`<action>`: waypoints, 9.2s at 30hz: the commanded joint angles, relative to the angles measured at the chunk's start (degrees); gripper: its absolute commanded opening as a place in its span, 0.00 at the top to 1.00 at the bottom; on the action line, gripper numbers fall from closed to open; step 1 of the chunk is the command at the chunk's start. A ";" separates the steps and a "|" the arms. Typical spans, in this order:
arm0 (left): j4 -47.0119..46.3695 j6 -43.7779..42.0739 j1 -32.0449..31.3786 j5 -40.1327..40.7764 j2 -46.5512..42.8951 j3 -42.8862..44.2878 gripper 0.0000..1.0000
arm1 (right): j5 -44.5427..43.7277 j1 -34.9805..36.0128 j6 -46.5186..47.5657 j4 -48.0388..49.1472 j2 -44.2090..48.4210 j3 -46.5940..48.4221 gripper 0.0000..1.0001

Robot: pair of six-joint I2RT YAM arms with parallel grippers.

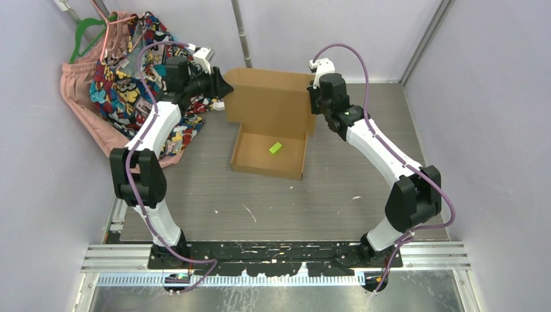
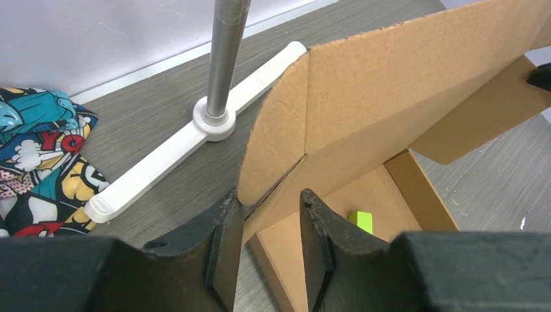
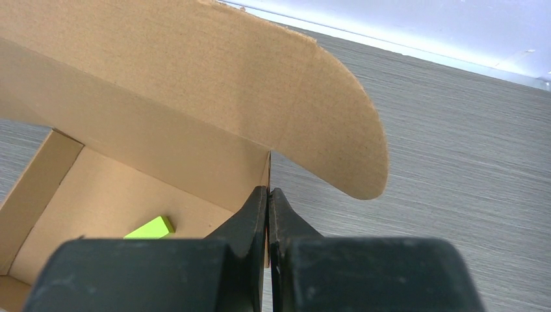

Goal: Fold the paper box

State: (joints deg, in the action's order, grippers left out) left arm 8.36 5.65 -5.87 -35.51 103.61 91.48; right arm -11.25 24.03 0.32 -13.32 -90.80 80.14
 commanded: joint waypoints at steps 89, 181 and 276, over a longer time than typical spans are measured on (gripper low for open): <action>6.87 1.36 -17.15 34.93 -14.42 -8.64 0.81 | -8.96 5.30 -13.25 -11.01 -6.71 13.11 0.99; -26.67 9.98 -39.84 63.17 -28.30 -52.76 0.79 | -23.84 19.24 -23.11 4.61 7.26 -25.56 0.85; -7.22 17.54 -37.16 58.36 -20.81 -43.25 0.55 | 4.83 9.80 -20.72 -4.22 -6.01 -14.26 0.47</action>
State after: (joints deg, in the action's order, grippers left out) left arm 6.09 21.76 -43.00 22.94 81.80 49.01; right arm -6.83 34.15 -19.70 -20.01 -95.77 67.37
